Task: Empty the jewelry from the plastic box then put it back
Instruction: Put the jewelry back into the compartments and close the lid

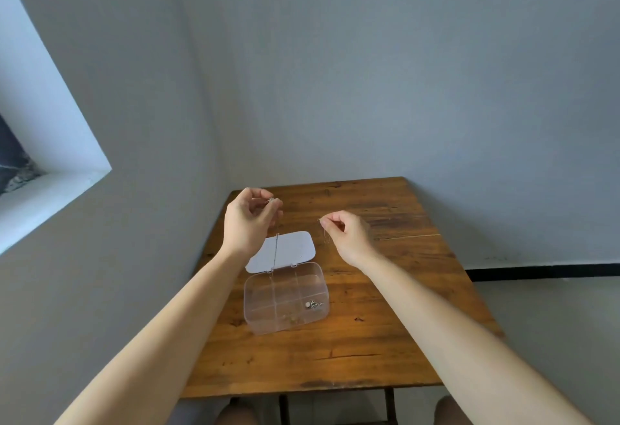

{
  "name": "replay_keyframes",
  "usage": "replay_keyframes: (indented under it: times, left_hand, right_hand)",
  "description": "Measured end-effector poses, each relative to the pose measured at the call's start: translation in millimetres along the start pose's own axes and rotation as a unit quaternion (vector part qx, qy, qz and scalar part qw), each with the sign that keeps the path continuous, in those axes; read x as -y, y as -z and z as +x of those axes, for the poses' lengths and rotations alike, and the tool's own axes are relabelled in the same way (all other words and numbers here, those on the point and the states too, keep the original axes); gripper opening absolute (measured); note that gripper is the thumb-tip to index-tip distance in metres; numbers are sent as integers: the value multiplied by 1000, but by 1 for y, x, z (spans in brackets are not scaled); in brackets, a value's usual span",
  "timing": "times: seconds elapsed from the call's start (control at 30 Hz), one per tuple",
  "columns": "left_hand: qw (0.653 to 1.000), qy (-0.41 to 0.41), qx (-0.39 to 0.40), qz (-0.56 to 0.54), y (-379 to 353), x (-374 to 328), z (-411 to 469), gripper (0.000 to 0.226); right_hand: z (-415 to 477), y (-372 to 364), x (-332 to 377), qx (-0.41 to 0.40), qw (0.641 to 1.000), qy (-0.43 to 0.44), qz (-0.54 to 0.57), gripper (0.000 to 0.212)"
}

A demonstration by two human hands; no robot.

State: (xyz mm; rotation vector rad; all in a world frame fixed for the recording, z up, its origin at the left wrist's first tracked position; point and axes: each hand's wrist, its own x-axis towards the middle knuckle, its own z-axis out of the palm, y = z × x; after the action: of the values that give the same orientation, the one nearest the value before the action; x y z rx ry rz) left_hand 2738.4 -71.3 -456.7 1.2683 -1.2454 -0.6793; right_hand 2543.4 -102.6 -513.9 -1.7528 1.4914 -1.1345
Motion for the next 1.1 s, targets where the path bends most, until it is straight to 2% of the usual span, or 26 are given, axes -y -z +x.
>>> replay_keyframes:
  times: [0.23, 0.4, 0.53, 0.87, 1.1]
  left_hand:
    - [999, 6, 25, 30, 2, 46, 8, 6]
    - [995, 80, 38, 48, 3, 95, 0, 9]
    - [987, 119, 77, 73, 0, 124, -13, 17]
    - [985, 95, 115, 92, -44, 112, -26, 16]
    - [970, 53, 208, 114, -117, 101, -71, 34]
  right_hand:
    - [-1, -41, -23, 42, 998, -40, -10, 23]
    - [-13, -70, -61, 91, 988, -83, -91, 27]
    - [-17, -70, -72, 86, 989, -97, -77, 29]
    - [-27, -10, -88, 62, 990, -107, -72, 28]
    - [-55, 55, -129, 16, 981, -161, -111, 28]
